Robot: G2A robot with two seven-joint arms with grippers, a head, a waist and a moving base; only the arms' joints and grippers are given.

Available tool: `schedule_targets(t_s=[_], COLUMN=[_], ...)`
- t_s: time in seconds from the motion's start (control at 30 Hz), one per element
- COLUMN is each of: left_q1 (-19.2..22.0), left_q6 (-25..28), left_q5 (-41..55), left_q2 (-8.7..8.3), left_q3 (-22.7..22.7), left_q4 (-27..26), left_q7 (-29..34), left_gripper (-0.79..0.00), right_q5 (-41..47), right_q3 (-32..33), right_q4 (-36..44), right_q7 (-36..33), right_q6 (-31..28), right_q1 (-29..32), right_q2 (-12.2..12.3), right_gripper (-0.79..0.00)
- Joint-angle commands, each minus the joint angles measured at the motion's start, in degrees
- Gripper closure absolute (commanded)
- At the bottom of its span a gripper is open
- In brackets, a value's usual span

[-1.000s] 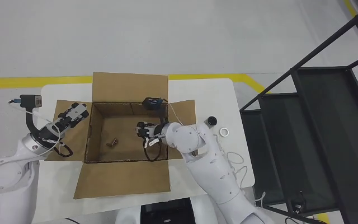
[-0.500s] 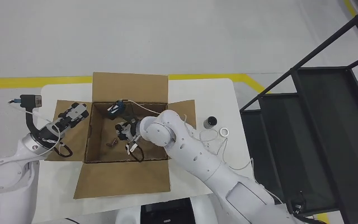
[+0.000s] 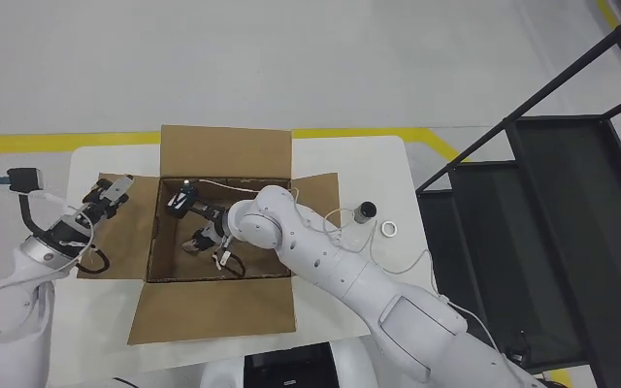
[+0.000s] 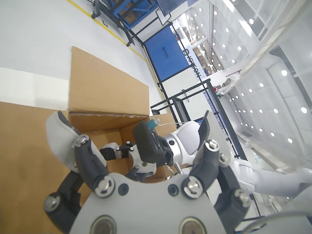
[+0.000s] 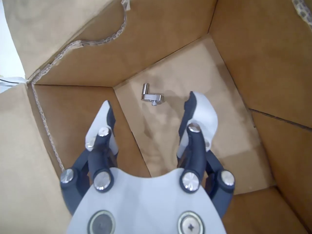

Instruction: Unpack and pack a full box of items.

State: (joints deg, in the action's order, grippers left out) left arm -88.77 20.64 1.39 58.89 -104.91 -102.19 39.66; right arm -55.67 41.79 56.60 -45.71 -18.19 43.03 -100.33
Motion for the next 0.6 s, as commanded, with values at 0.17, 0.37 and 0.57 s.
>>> schedule_targets(t_s=[0.17,0.37,0.57], left_q1=[-0.92,-1.92,-2.37], left_q6=[-0.11,0.24,0.40], left_q5=[-0.58,0.63,1.68], left_q2=[-0.18,-0.12,-0.09], left_q3=[-1.37,-1.11,0.17], left_q4=[-0.07,-1.66,-2.36], left_q7=[-0.62,-1.52,-0.74], left_gripper=[-0.785,-0.785,-0.785], right_q5=[-0.04,-0.04,-0.03], right_q3=[0.00,0.00,-1.15], right_q4=[0.04,0.04,-0.46], right_q7=[-0.12,-0.12,1.39], right_q6=[-0.03,-0.03,0.00], right_q1=[0.02,0.02,0.83], right_q2=[0.01,0.01,-0.29], right_gripper=[-0.785,-0.785,-0.785])
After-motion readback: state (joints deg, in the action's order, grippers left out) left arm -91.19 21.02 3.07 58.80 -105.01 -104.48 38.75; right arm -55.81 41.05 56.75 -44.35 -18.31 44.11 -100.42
